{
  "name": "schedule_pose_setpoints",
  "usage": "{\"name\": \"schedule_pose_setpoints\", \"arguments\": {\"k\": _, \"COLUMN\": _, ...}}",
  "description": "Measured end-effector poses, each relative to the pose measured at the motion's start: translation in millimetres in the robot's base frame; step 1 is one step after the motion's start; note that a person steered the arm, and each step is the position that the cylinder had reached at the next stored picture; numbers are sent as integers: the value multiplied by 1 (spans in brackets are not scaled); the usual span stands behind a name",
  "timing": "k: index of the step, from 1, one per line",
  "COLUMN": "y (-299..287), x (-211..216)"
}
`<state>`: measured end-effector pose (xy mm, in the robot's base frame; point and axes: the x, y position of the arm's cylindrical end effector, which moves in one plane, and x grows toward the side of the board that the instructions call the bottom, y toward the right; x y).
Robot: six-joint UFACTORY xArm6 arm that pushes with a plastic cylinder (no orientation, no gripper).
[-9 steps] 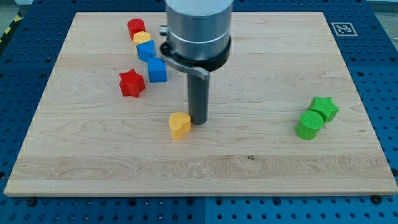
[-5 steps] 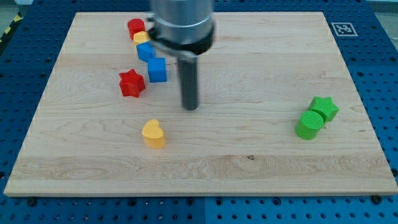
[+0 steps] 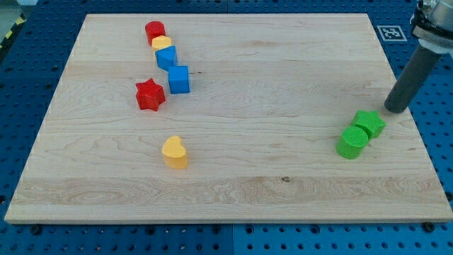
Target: Slide the green star below the red star
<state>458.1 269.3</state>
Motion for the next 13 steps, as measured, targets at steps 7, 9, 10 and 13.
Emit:
{"name": "schedule_pose_setpoints", "arguments": {"k": 7, "y": -144, "x": 31}}
{"name": "schedule_pose_setpoints", "arguments": {"k": 9, "y": -129, "x": 59}}
{"name": "schedule_pose_setpoints", "arguments": {"k": 10, "y": -163, "x": 59}}
{"name": "schedule_pose_setpoints", "arguments": {"k": 13, "y": -206, "x": 60}}
